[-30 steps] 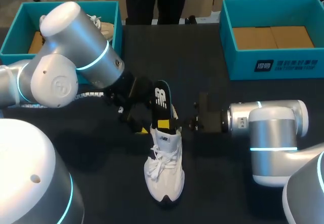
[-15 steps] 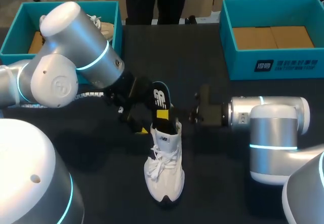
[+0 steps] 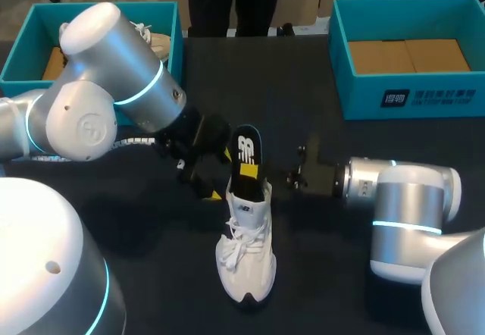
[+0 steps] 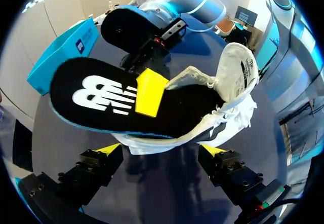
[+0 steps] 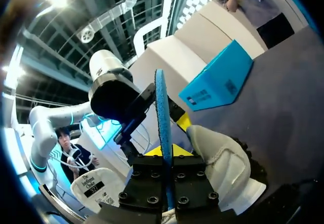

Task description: Take the shoe out of the shoebox, open the shoe tongue, remove and reinsert the insole, then place the shoe into the shoebox

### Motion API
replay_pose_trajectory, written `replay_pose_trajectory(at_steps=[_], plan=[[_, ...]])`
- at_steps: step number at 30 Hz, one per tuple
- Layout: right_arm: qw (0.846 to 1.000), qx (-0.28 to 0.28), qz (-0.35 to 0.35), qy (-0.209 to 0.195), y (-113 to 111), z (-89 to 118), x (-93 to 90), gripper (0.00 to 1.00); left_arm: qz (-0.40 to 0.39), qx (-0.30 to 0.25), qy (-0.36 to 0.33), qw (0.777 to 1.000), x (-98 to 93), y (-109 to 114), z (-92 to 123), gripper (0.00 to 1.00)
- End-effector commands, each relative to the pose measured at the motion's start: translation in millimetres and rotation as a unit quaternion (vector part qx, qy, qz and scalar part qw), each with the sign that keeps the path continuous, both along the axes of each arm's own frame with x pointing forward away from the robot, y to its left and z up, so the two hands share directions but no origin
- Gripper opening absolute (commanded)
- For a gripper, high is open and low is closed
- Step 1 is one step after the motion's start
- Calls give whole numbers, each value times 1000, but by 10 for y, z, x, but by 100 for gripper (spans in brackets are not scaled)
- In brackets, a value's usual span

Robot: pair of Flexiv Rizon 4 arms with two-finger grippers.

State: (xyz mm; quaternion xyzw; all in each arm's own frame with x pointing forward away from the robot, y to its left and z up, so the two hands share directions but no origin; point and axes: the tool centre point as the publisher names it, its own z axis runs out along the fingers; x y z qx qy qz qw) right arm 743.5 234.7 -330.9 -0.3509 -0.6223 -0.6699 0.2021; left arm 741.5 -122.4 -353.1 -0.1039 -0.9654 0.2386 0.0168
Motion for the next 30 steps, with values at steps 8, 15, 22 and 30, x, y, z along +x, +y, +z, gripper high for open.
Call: replay_pose_trajectory(at_steps=[8,15,22,30], plan=[[999,-24,14,42,56,-185,-305,0,0,0,-1,1000,-1,-5,-11,100],[999,-25,18,39,78,-159,-369,0,0,0,-1,1000,-1,-5,-11,100],[1000,-26,15,10,52,6,-305,35,0,0,-1,1000,-1,-5,-11,100],[999,-28,9,-13,4,138,-192,35,0,0,-1,1000,-1,-5,-11,100]])
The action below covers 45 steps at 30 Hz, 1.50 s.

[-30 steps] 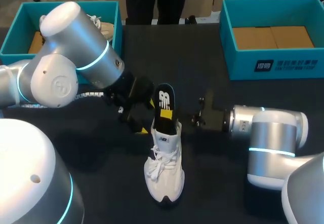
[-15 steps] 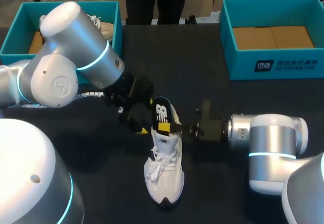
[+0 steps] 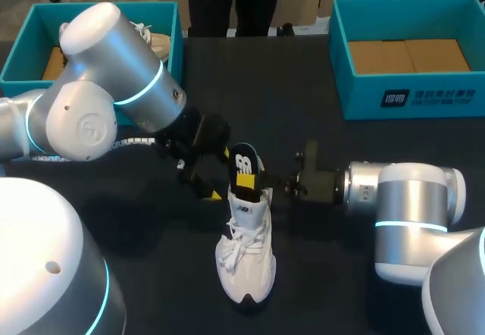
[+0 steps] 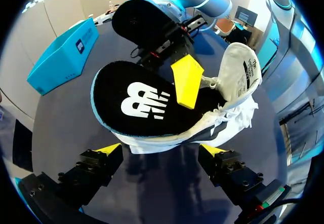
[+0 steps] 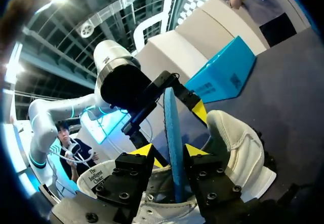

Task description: Take the shoe out of the shoebox, open the shoe tongue, remove and reinsert the insole, then place the shoe into the shoebox

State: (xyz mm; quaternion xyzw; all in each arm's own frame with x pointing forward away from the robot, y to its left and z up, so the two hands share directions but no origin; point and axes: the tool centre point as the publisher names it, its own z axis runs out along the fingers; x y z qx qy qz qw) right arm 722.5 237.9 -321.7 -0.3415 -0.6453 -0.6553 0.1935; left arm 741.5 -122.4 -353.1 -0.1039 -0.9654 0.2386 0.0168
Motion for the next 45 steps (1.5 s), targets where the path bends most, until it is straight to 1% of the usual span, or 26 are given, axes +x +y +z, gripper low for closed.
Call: replay_pose_trajectory(at_steps=[1,2,3,4,6,7,12,17,22,25,28,29,30,33,39,42,43,45], plan=[[1000,-2,-3,-3,-33,53,36,34,0,0,-1,1000,-1,-4,-11,100],[1000,-1,-4,-5,-38,55,57,32,0,0,-1,1000,-1,-4,-11,100],[1000,2,-8,-6,-46,53,93,27,0,0,-1,1000,-1,-4,-11,100],[1000,4,-10,-5,-51,48,122,21,0,0,-1,1000,-1,-4,-11,100],[1000,8,-17,-1,-53,21,171,4,0,0,-1,1000,-1,-4,-11,100],[1000,10,-17,0,-54,2,188,0,0,0,-1,1000,-1,-4,-11,100],[1000,18,-22,12,-56,-106,192,0,0,0,-1,1000,-1,-4,-11,100],[999,23,-24,25,-39,-186,46,0,0,0,-1,1000,-1,-4,-11,100],[999,16,-24,43,12,-267,-134,0,0,0,-1,1000,-1,-4,-11,100],[998,15,-24,47,14,-285,-168,0,0,0,-1,1000,-1,-4,-11,100],[999,16,-26,44,8,-256,-167,0,0,0,-1,1000,-1,-4,-11,100],[999,15,-27,36,5,-220,-158,17,0,0,-1,1000,-1,-4,-11,100],[999,15,-27,32,0,-190,-150,30,0,0,-1,1000,-1,-4,-11,100],[999,11,-27,22,-9,-102,-125,40,0,0,-1,1000,-1,-4,-11,100],[1000,1,-29,0,-48,27,-35,40,0,0,-1,1000,-1,-4,-11,100],[1000,-3,-30,-1,-58,36,35,38,0,0,-1,1000,-1,-4,-11,100],[1000,-4,-30,0,-59,32,55,36,0,0,-1,1000,-1,-4,-11,100],[1000,-6,-29,4,-63,6,106,22,0,0,-1,1000,-1,-4,-11,100]])
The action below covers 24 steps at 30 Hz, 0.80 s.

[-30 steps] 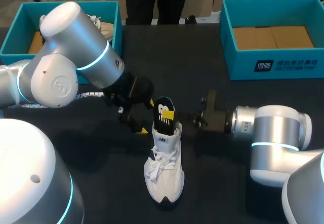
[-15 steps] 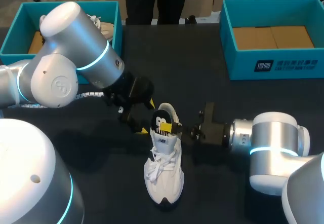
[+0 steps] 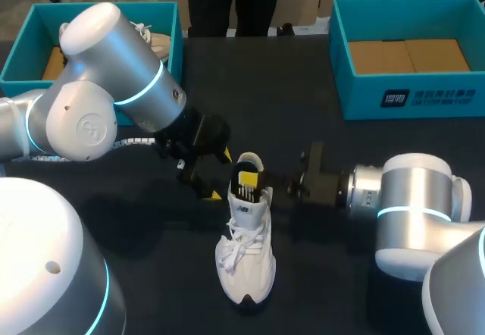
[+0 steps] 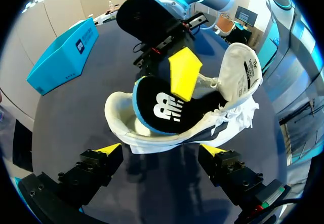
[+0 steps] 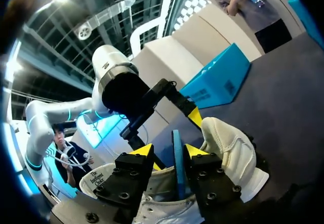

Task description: Take the shoe out of the shoebox, open the shoe tongue, remove and reinsert the insole, then place the shoe into the shoebox

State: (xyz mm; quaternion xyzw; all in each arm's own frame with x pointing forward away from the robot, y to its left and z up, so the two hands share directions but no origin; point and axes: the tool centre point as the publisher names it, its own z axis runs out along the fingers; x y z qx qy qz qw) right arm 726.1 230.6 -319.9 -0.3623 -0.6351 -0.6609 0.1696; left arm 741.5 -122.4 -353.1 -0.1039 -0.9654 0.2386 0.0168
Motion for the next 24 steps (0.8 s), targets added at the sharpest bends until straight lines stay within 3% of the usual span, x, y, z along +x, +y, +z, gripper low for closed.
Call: replay_pose_trajectory(at_steps=[1,2,3,8,15,21,22,23,24], plan=[[1000,-7,2,10,9,-32,93,16,0,0,-1,1000,-1,-4,-11,100],[1000,-7,2,12,14,-52,108,2,0,0,-1,1000,-1,-4,-11,100],[1000,-8,2,16,19,-73,117,0,0,0,-1,1000,-1,-4,-11,100],[999,-5,-1,35,15,-195,81,0,0,0,-1,1000,-1,-4,-11,100],[998,-10,-4,61,35,-332,-151,0,0,0,-1,1000,-1,-4,-11,100],[998,-20,-5,54,15,-232,-224,0,0,0,-1,1000,-1,-4,-11,100],[999,-19,-5,48,10,-194,-211,11,0,0,-1,1000,-1,-4,-11,100],[999,-21,-5,43,10,-161,-195,31,0,0,-1,1000,-1,-4,-11,100],[999,-22,-5,39,9,-139,-183,41,0,0,-1,1000,-1,-4,-11,100]])
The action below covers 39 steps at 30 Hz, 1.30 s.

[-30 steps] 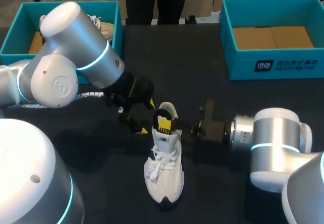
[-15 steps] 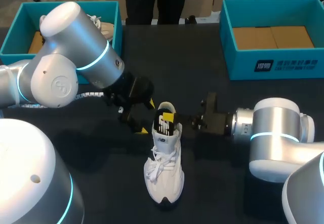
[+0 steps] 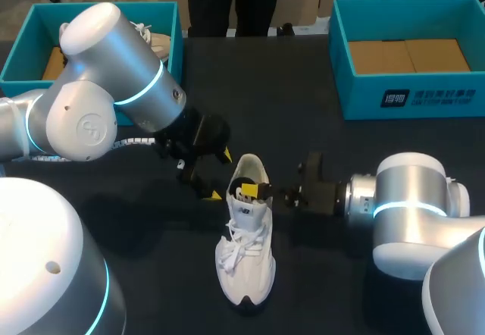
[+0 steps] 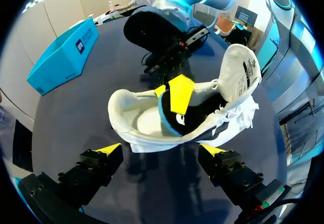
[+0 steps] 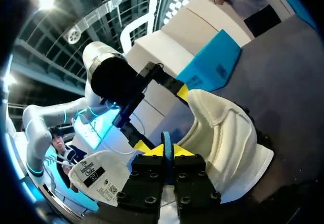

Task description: Take the shoe out of the shoebox, open the shoe tongue, remove and reinsert the insole, then place the shoe into the shoebox

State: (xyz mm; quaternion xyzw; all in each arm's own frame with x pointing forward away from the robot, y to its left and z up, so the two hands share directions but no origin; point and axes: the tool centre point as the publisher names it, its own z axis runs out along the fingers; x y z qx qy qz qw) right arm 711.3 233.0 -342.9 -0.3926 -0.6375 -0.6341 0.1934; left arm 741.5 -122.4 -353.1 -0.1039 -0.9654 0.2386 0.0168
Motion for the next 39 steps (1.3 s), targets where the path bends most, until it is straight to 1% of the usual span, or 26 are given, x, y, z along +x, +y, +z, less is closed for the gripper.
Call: replay_pose_trajectory(at_steps=[1,2,7,9,10,11,12,14,16,17,19,23,27,29,32,33,34,36,37,38,39], plan=[[1000,-8,-6,-12,-15,136,-12,50,0,0,-1,1000,-1,-4,-11,100],[1000,-11,-5,-17,-15,164,7,57,0,0,-1,1000,-1,-4,-11,100],[999,-19,-4,-31,-16,246,83,58,0,0,-1,1000,-1,-4,-11,100],[999,-22,-4,-36,-18,276,105,55,0,0,-1,1000,-1,-4,-11,100],[999,-25,-4,-37,-20,283,121,51,0,0,-1,1000,-1,-4,-11,100],[999,-26,-4,-37,-22,281,135,49,0,0,-1,1000,-1,-4,-11,100],[999,-26,-4,-37,-25,276,146,49,0,0,-1,1000,-1,-4,-11,100],[999,-28,-5,-33,-32,238,187,43,0,0,-1,1000,-1,-4,-11,100],[999,-27,-5,-31,-31,216,203,40,0,0,-1,1000,-1,-4,-11,100],[999,-28,-6,-28,-29,193,214,28,0,0,-1,1000,-1,-4,-11,100],[999,-28,-7,-23,-30,150,227,0,0,0,-1,1000,-1,-4,-11,100],[999,-29,-12,-13,-37,74,213,0,0,0,-1,1000,-1,-4,-11,100],[1000,-27,-15,-1,-40,3,131,0,0,0,-1,1000,-1,-4,-11,100],[1000,-26,-17,0,-51,12,101,0,0,0,-1,1000,-1,-4,-11,100],[999,-30,-21,-8,-74,98,83,0,0,0,-1,1000,-1,-4,-11,100],[999,-32,-21,-11,-79,130,86,4,0,0,-1,1000,-1,-4,-11,100],[999,-33,-21,-15,-85,167,93,25,0,0,-1,1000,-1,-4,-11,100],[999,-37,-21,-20,-101,222,122,60,0,0,-1,1000,-1,-4,-11,100],[999,-38,-21,-23,-109,246,139,83,0,0,-1,1000,-1,-4,-11,100],[999,-40,-20,-27,-116,271,157,92,0,0,-1,1000,-1,-4,-11,100],[998,-43,-19,-30,-121,296,175,95,0,0,-1,1000,-1,-4,-11,100]])
